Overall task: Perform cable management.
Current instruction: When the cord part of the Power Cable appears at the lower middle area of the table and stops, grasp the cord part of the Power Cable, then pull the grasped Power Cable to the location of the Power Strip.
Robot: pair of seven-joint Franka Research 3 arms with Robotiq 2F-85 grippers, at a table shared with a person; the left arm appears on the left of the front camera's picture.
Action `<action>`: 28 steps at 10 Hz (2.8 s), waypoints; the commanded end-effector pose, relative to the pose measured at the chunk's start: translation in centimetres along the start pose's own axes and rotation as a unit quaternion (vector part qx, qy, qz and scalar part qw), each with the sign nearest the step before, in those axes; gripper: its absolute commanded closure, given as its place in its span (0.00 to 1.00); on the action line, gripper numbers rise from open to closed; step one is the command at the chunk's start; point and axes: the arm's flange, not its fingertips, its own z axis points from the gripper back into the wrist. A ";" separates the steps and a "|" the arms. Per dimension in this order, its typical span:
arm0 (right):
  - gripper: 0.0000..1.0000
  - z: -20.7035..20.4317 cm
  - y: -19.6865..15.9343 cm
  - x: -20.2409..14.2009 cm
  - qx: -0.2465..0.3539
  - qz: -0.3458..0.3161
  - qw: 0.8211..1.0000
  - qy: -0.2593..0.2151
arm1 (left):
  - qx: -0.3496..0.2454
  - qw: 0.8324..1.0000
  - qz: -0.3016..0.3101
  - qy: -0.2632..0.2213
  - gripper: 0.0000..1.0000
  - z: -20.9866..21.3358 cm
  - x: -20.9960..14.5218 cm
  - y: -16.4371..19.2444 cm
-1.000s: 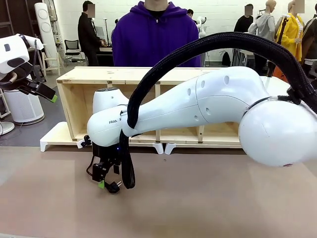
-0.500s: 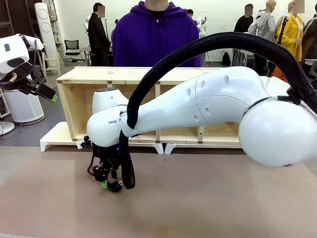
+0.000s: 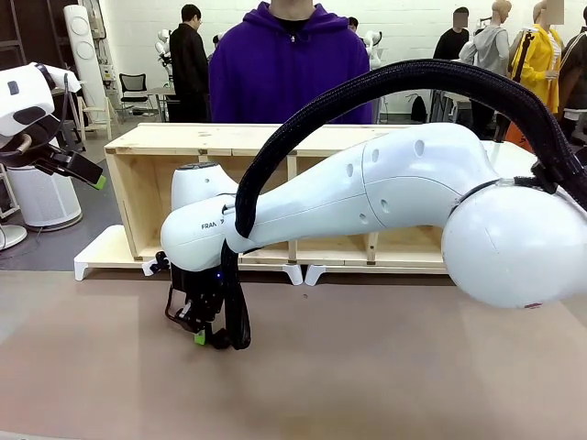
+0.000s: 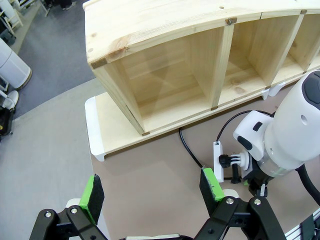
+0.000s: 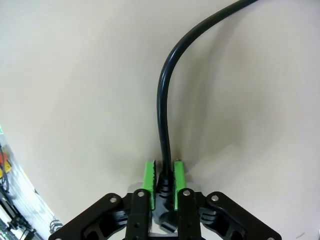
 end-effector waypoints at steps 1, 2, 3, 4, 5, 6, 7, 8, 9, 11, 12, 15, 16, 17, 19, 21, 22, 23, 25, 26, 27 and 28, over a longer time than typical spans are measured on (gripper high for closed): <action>0.95 0.5 -0.3 0.6 0.000 -0.005 1.000 0.008 | 0.001 1.000 0.001 0.000 0.00 0.0 -0.1 0.1; 0.99 0.6 -0.3 0.7 0.000 -0.006 1.000 0.011 | 0.001 1.000 0.001 0.000 0.00 0.0 -0.1 0.1; 1.00 0.6 -0.3 0.8 0.001 -0.005 1.000 0.013 | 0.001 1.000 0.001 0.000 0.00 0.0 -0.1 0.1; 1.00 0.7 -0.3 0.8 0.003 -0.005 1.000 0.015 | 0.001 1.000 0.001 0.000 0.00 0.0 -0.1 0.1; 1.00 0.7 -0.4 1.0 0.007 -0.001 1.000 0.020 | 0.001 1.000 0.001 0.000 0.00 0.0 -0.1 0.1; 0.94 0.6 -0.5 1.3 0.016 0.004 1.000 0.021 | 0.001 1.000 0.001 0.000 0.00 0.0 -0.1 0.1; 0.94 0.4 -0.2 0.0 0.001 -0.003 1.000 0.009 | 0.001 1.000 0.001 0.000 0.00 0.0 -0.1 0.1; 0.94 0.4 -0.2 0.0 0.001 -0.003 1.000 0.009 | 0.001 1.000 0.001 0.000 0.00 0.0 -0.1 0.1; 0.94 0.4 -0.2 0.0 0.001 -0.003 1.000 0.009 | 0.001 1.000 0.001 0.000 0.00 0.0 -0.1 0.1; 0.94 0.4 -0.2 0.0 0.001 -0.003 1.000 0.009 | 0.001 1.000 0.001 0.000 0.00 0.0 -0.1 0.1; 0.94 0.4 -0.2 0.0 0.001 -0.003 1.000 0.009 | 0.001 1.000 0.001 0.000 0.00 0.0 -0.1 0.1; 0.85 0.3 -0.3 0.1 0.003 -0.003 1.000 0.014 | 0.001 1.000 0.001 0.000 0.00 0.0 -0.1 0.1; 0.85 0.8 1.2 -1.6 0.007 0.002 1.000 0.016 | 0.001 1.000 0.001 0.000 0.00 0.0 -0.1 0.1; 0.85 1.6 2.9 -3.3 0.001 0.000 1.000 0.019 | 0.001 1.000 0.001 0.000 0.00 0.0 -0.1 0.1; 0.85 3.1 5.9 -6.6 -0.008 -0.019 1.000 0.016 | 0.001 1.000 0.001 0.000 0.00 0.0 -0.1 0.1; 0.85 4.0 8.3 -10.5 -0.012 -0.048 0.999 0.000 | 0.001 1.000 0.001 0.000 0.00 0.0 -0.1 0.1; 0.85 4.4 8.9 -12.4 -0.014 -0.067 0.998 -0.014 | 0.001 1.000 0.001 0.000 0.00 0.0 -0.1 0.1; 0.85 4.5 9.3 -14.5 -0.012 -0.086 0.996 -0.031 | 0.001 1.000 0.001 0.000 0.00 0.0 -0.1 0.1; 0.85 4.9 10.9 -19.1 -0.029 -0.126 0.989 -0.069 | 0.001 1.000 0.001 0.000 0.00 0.0 -0.1 0.1; 0.85 5.5 11.4 -21.7 -0.046 -0.161 0.982 -0.087 | 0.001 1.000 0.001 0.000 0.00 0.0 -0.1 0.1; 0.85 6.2 11.7 -24.4 -0.060 -0.196 0.973 -0.101 | 0.001 1.000 0.001 0.000 0.00 0.0 -0.1 0.1; 0.85 6.8 11.9 -26.6 -0.073 -0.222 0.966 -0.110 | 0.001 1.000 0.001 0.000 0.00 0.0 -0.1 0.1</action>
